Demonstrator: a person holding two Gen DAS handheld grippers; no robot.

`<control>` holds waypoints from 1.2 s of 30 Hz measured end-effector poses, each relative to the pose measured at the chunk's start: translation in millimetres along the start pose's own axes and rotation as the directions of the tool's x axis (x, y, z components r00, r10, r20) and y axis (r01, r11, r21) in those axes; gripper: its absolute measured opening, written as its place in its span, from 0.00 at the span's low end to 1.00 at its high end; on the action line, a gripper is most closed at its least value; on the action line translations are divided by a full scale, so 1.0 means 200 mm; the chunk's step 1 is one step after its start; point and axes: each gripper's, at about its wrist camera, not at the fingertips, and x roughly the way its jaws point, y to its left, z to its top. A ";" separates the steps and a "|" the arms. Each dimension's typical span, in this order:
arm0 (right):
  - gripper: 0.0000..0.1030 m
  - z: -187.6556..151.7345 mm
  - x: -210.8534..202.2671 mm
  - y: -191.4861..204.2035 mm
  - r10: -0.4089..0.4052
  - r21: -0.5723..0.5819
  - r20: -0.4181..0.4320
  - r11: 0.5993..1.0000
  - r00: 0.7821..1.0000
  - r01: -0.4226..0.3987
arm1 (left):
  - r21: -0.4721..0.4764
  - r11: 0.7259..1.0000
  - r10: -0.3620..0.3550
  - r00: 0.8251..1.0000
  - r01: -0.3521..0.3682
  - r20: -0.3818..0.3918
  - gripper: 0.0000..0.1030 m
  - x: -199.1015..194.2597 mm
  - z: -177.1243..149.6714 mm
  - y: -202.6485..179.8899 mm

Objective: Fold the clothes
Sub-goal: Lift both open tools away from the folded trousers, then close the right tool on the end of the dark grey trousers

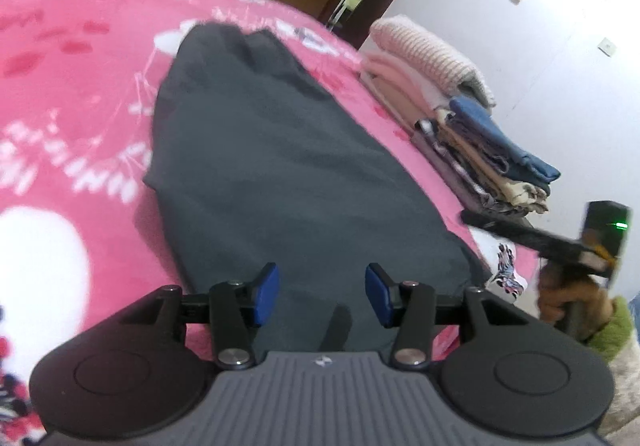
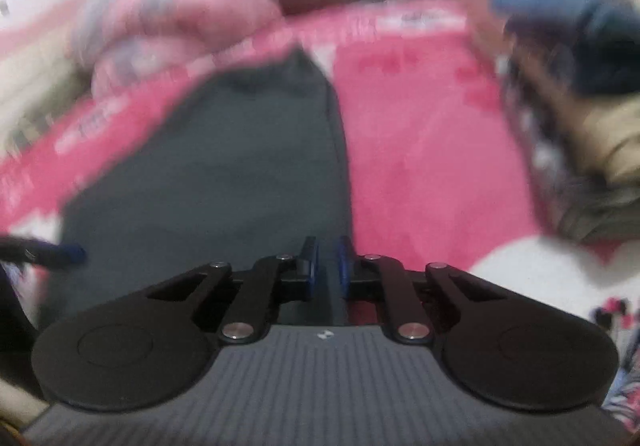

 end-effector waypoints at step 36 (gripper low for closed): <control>0.37 -0.54 0.08 1.37 0.124 -0.838 -0.092 0.526 0.988 -0.143 | -0.426 0.903 0.162 0.964 -0.058 0.211 0.57 -0.46 -0.34 0.34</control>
